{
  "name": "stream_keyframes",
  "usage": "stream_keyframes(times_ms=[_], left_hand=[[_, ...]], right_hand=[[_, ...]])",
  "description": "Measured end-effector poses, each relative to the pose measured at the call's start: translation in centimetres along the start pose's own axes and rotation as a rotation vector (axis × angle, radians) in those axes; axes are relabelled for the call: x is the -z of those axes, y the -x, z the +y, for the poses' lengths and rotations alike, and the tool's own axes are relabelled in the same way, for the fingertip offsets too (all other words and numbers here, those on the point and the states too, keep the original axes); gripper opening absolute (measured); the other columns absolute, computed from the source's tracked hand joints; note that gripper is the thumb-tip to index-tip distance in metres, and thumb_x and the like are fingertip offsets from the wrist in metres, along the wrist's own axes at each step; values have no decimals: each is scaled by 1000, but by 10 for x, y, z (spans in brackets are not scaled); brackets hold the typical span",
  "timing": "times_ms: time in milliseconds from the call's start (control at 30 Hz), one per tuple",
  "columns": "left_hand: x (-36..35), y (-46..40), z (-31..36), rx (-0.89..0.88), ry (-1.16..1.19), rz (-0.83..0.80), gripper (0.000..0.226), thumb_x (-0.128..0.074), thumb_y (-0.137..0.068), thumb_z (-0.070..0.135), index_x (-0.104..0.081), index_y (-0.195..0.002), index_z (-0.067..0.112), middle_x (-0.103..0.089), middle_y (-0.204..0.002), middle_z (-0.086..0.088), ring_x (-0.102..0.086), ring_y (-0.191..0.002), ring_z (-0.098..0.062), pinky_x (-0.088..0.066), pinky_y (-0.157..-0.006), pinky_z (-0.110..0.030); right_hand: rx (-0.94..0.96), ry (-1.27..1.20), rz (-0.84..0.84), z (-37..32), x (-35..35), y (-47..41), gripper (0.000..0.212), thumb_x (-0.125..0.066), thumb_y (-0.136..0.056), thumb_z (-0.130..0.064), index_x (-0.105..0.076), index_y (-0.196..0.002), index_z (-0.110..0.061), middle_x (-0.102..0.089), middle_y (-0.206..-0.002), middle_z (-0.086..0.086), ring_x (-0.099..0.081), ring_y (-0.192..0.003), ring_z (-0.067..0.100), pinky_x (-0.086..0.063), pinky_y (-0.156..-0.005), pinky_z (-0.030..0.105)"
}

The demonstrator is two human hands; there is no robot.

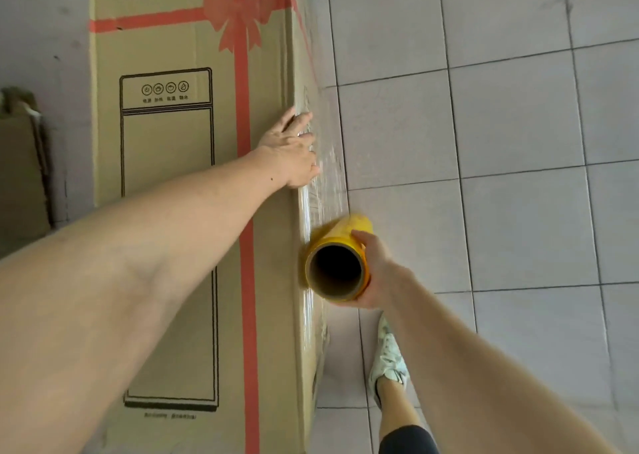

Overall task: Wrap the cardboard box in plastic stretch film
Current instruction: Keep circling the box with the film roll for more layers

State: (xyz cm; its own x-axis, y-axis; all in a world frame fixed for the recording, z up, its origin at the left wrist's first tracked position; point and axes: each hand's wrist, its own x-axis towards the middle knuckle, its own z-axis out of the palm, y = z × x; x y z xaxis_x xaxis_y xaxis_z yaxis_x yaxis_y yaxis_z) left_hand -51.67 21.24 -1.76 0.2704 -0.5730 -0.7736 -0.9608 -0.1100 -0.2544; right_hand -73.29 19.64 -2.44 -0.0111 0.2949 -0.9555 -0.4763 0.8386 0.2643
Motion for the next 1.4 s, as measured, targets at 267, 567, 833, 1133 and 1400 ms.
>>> stream_keyframes(times_ms=[267, 567, 833, 1133, 1400], left_hand=[[2, 15, 10, 50, -172, -43, 71, -7, -101, 61, -31, -155, 23, -16, -166, -4, 21, -150, -32, 22, -115, -54], [-33, 39, 46, -164, -232, -1, 67, -5, -102, 56, -45, -149, 30, -39, -157, 4, -10, -152, -32, 15, -120, -52], [-34, 36, 47, -136, -199, -7, 64, -8, -103, 56, -50, -145, 33, -43, -154, 4, -9, -152, -29, 16, -120, -50], [-31, 32, 49, -113, -222, -57, 65, -9, -100, 61, -39, -151, 35, -33, -160, 4, -5, -153, -28, 18, -119, -50], [-40, 54, 76, -260, -373, -23, 71, -5, -100, 62, -36, -154, 28, -29, -162, -1, -8, -154, -22, 15, -119, -50]], right_hand=[[-30, -573, -151, 94, 25, -29, 55, -55, -92, -49, -60, -125, -5, -70, -112, 26, -68, -100, 44, -57, -79, 60], [350, 418, 352, 40, 17, -3, 33, -38, -92, -14, -60, -111, 2, -65, -113, 25, -67, -94, 41, -59, -73, 48], [199, 503, 161, 38, -5, 17, 76, -68, -76, -67, -52, -126, -11, -62, -121, 19, -63, -103, 45, -52, -92, 58], [70, -388, -3, 154, 46, -35, 64, -64, -77, -59, -53, -122, -15, -69, -110, 19, -69, -95, 39, -58, -77, 56], [193, -111, 219, 151, 47, -25, 29, -55, -90, -33, -56, -109, -10, -60, -118, 20, -65, -98, 44, -59, -64, 56]])
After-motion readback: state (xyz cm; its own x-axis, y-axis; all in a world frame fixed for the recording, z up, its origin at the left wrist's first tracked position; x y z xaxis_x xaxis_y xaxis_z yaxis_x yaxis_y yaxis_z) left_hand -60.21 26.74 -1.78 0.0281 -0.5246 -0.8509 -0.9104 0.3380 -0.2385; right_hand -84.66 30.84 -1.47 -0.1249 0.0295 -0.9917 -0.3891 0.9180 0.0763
